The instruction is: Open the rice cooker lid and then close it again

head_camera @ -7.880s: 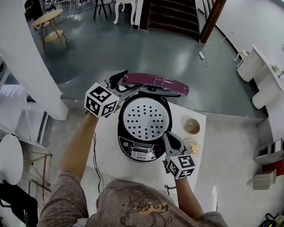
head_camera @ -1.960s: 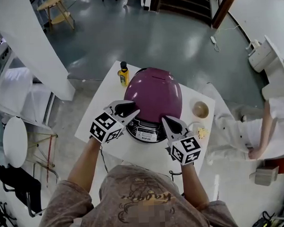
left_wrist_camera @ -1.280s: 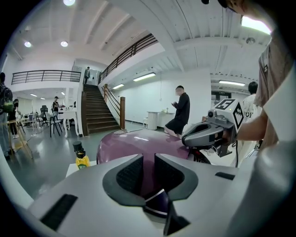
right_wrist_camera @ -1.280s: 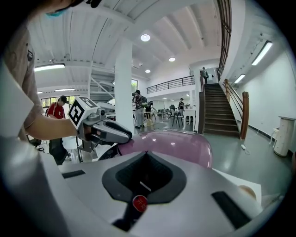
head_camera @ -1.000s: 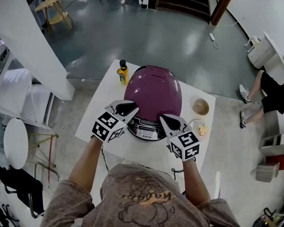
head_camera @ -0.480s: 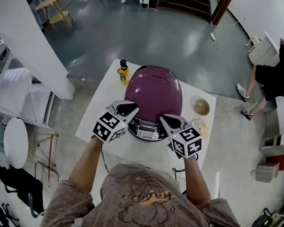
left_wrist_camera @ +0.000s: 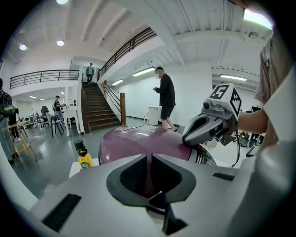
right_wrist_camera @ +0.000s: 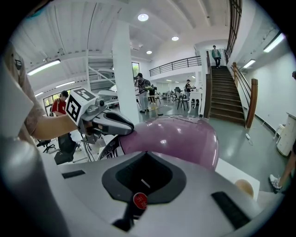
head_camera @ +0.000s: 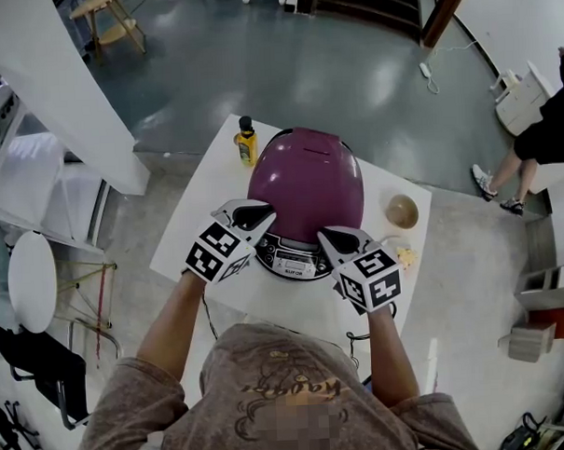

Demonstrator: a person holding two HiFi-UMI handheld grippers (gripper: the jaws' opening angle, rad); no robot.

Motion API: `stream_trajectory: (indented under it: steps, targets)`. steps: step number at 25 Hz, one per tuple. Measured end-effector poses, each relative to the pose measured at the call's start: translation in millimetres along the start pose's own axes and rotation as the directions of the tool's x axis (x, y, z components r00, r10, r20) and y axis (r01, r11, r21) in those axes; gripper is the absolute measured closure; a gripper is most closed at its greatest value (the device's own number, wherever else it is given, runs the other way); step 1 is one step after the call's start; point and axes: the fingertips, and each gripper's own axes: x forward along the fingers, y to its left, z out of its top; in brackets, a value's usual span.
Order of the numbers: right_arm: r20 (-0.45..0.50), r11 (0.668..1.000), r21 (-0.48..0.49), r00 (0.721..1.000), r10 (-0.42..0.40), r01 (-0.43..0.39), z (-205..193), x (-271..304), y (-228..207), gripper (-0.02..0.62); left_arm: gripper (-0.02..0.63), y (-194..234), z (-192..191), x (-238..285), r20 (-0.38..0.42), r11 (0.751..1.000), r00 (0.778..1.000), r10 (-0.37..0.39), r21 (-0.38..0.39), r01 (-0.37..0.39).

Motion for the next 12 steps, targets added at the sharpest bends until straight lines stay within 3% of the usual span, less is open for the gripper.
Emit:
stream_trajectory:
  steps: [7, 12]
  targets:
    - [-0.028, 1.000, -0.024, 0.999, -0.014, 0.014, 0.4, 1.5, 0.8, 0.595, 0.557, 0.9, -0.2, -0.2, -0.005, 1.000, 1.000, 0.007, -0.003, -0.007]
    - [0.001, 1.000, -0.002, 1.000, 0.010, -0.010, -0.5, 0.8, 0.4, 0.592, 0.558, 1.9, -0.5, -0.4, 0.009, 0.999, 1.000, -0.011, -0.043, 0.012]
